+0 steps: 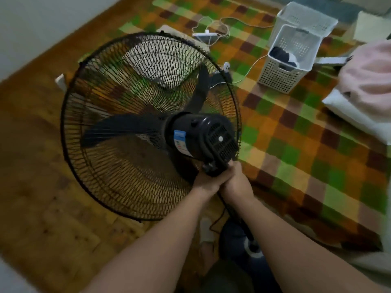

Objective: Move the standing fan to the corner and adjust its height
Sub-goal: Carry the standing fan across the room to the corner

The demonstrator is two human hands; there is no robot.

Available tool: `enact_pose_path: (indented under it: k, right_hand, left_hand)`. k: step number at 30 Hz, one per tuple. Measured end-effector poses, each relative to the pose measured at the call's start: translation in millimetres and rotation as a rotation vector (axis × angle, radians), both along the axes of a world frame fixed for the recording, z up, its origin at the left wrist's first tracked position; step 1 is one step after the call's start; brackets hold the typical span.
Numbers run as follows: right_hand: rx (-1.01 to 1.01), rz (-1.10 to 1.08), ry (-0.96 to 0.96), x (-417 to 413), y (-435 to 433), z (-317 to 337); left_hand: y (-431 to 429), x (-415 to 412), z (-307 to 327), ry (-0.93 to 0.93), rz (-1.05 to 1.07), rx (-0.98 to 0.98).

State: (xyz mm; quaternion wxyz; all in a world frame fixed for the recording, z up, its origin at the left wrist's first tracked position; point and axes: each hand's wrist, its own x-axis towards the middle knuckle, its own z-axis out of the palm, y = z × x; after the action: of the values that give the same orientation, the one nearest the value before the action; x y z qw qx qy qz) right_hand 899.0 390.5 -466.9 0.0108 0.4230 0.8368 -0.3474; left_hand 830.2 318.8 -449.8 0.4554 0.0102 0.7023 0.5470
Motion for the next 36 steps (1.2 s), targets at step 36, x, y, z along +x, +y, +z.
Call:
enact_pose_path:
  k: [36]
  right_hand:
    - [-0.856, 0.078, 0.248, -61.2, 60.5, -28.4]
  left_hand:
    - [-10.3, -63.8, -57.1, 0.024, 0.435, -0.037]
